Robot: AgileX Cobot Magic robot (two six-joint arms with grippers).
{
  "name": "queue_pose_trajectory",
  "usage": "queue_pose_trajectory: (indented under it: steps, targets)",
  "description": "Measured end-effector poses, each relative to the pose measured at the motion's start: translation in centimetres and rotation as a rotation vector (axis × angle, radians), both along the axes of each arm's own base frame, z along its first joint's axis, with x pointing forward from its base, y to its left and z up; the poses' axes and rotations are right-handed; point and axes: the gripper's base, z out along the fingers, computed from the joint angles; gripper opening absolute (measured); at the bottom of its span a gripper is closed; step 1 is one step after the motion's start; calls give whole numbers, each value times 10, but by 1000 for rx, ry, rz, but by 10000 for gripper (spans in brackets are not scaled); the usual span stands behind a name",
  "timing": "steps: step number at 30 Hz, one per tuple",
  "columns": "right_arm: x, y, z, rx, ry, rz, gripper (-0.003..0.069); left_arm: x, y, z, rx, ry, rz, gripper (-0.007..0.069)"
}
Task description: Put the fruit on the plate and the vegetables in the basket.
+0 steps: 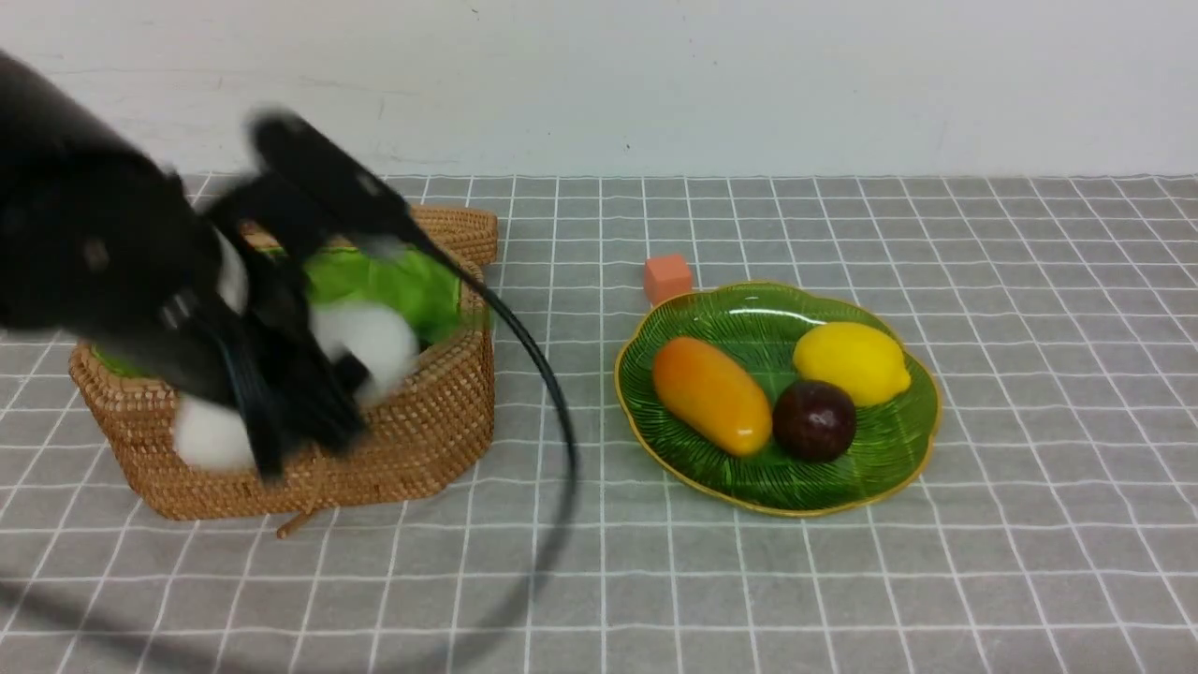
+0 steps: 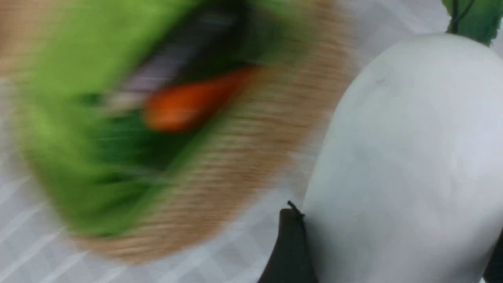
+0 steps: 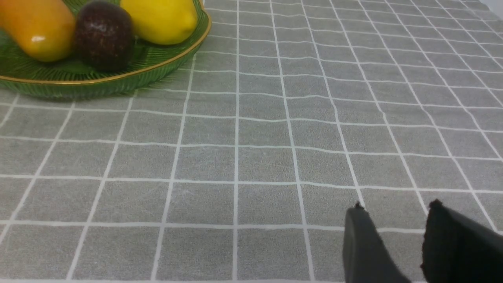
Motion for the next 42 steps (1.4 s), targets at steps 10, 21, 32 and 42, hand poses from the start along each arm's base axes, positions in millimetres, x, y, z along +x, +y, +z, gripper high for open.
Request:
queue_pose_trajectory:
  steps: [10, 21, 32, 42]
  targets:
    - [0, 0, 0, 0, 0, 0, 242, 85, 55, -22, 180, -189, 87, 543]
    - [0, 0, 0, 0, 0, 0, 242, 83, 31, -34, 150, -136, 104, 664]
    - [0, 0, 0, 0, 0, 0, 242, -21, 30, 37, -152, 20, 349, 392]
    - [0, 0, 0, 0, 0, 0, 242, -177, 64, 88, -583, -54, 285, -13]
